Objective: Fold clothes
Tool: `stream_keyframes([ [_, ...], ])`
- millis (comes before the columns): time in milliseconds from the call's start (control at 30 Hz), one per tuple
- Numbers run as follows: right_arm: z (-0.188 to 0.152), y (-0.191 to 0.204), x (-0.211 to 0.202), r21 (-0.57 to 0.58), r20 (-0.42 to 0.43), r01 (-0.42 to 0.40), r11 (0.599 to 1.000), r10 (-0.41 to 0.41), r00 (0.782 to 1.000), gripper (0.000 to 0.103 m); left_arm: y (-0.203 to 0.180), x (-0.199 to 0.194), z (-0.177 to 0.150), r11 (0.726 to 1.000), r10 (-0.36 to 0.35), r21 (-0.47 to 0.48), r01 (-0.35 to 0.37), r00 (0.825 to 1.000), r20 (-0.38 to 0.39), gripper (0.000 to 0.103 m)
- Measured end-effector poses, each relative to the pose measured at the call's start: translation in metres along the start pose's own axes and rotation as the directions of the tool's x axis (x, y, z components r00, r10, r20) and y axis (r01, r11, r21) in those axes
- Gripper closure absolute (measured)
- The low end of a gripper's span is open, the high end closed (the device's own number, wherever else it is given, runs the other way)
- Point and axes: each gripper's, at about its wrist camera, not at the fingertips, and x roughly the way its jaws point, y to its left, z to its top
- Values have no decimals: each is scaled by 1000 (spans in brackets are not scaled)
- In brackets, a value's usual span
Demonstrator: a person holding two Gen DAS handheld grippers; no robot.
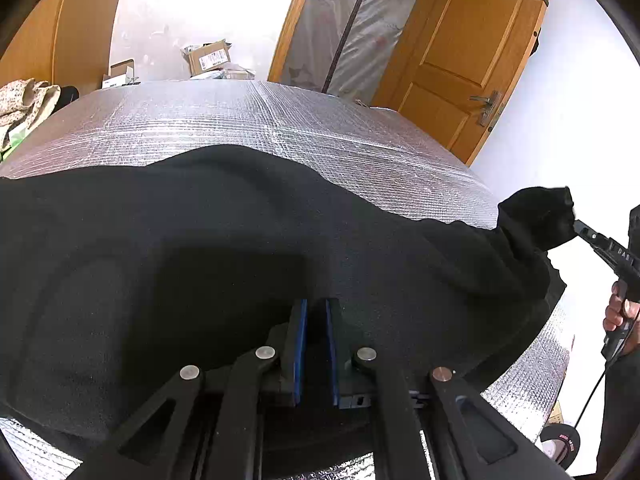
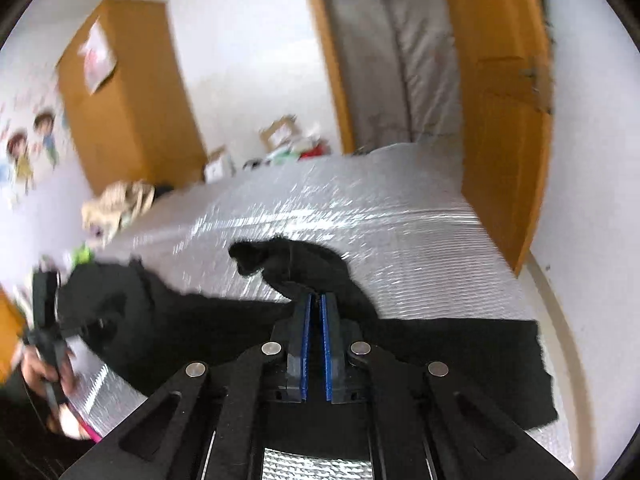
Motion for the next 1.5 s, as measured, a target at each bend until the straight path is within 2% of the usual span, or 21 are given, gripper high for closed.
stream_keyframes([
  [100,1,-21,-14,88,35,58,994,-62,997,98,0,0,0,1000,-1,0,1,1000,-1,94],
  [267,10,-54,-33,239,71,155,959,-176,982,98,3,0,0,1000,-5,-2,5,1000,-1,94],
  [400,18,-70,-50,323,102,170,931,-213,972,98,1,0,0,1000,-1,1,1,1000,-1,94],
  [500,18,-76,-64,355,109,198,914,-250,962,98,-6,-3,1,999,28,31,-28,1000,3,94],
  [533,16,-80,-67,368,102,208,906,-262,960,98,-9,-4,1,998,29,48,-29,1000,7,93],
  [633,-4,-95,-67,419,36,251,873,-292,956,98,-24,-11,0,995,-55,81,53,998,20,93],
  [700,-23,-109,-60,468,-34,287,836,-308,951,94,-39,-16,-1,987,-96,130,92,995,30,93],
  [733,-33,-115,-57,495,-59,292,818,-303,951,93,-45,-18,-2,982,-113,153,107,993,32,93],
  [800,-52,-120,-55,556,-50,230,799,-244,968,84,-60,-21,-3,968,-153,206,144,988,30,92],
  [867,-63,-119,-51,589,-29,170,790,-190,981,67,-76,-17,-5,951,-187,251,179,982,8,90],
  [1033,-67,-113,-24,588,-71,123,800,-101,992,64,-112,-1,-13,909,-219,349,227,974,-62,88],
  [1167,-60,-120,-4,589,-98,150,794,-114,989,63,-131,7,-22,878,-220,414,242,970,-100,81],
  [1367,-53,-131,16,588,-127,196,784,-149,981,65,-144,18,-26,862,-193,450,235,971,-138,69],
  [1400,-52,-131,16,586,-121,193,787,-151,981,70,-145,20,-27,860,-184,455,232,972,-147,68],
  [1433,-50,-130,15,585,-109,185,790,-150,983,86,-147,21,-28,858,-175,461,227,973,-153,68],
  [1467,-49,-129,14,583,-97,177,793,-148,984,96,-148,22,-29,856,-171,466,224,973,-155,68],
  [1500,-47,-128,14,581,-87,171,796,-148,985,96,-148,22,-29,854,-167,470,222,974,-157,68],
])
